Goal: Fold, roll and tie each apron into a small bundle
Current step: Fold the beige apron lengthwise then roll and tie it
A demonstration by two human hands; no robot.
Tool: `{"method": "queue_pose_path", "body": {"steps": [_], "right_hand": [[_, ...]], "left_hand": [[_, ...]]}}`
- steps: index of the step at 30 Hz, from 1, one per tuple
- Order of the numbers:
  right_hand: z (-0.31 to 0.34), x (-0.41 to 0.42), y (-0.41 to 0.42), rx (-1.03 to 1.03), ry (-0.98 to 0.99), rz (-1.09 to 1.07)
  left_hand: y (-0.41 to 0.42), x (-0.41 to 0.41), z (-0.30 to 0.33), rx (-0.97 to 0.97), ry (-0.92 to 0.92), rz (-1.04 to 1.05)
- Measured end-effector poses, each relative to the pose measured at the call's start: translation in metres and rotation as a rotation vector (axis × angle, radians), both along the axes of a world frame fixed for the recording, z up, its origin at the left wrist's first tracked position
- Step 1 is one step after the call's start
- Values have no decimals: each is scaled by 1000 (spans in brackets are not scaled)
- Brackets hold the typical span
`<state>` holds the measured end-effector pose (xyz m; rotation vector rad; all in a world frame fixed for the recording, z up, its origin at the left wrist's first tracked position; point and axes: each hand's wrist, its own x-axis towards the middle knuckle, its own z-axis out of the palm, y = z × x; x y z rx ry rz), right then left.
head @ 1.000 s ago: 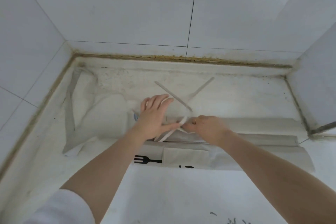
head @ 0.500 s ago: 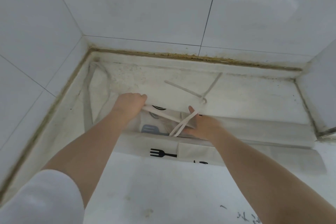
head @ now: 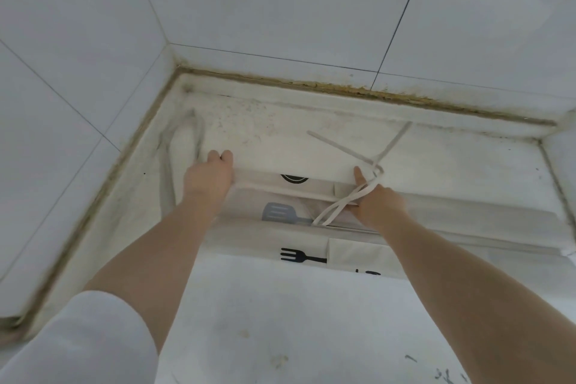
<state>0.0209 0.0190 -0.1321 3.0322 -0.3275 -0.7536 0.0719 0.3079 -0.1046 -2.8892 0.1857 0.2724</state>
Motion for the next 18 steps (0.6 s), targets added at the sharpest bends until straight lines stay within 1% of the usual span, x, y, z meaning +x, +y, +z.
{"method": "queue_pose_path", "body": {"steps": [2,3,5,6,7,9,11,13,14,16,18], "right_hand": [[-1,0,0,-15,-17,15],[-4,-1,1,-22,-25,25],[-9,-3,1,-39,-42,47],[-12,-3,3,-45,-43,65],[-13,-3,2,-60,-35,85],[-13,-4,4,-88,-10,122],[-9,-6,8,-142,-29,218],[0,-13,13,-189,-101,352],[3,-20,13,-191,-141,419],[6,-33,11,-179,-175,549],[1,-43,0,-148,-158,581]], "left_hand": [[-1,-4,-4,-14,18,69],[-2,-8,-6,15,50,103],[-11,-17,-11,87,72,103],[-17,-21,-11,75,68,53],[-28,-24,-11,24,51,-42],[-54,-30,-10,-107,14,-299],[-78,-36,-10,-257,55,-458],[-95,-44,-17,-387,147,-509],[-100,-48,-22,-407,193,-512],[-104,-57,-32,-353,235,-506],[-104,-61,-40,-328,253,-465]]}}
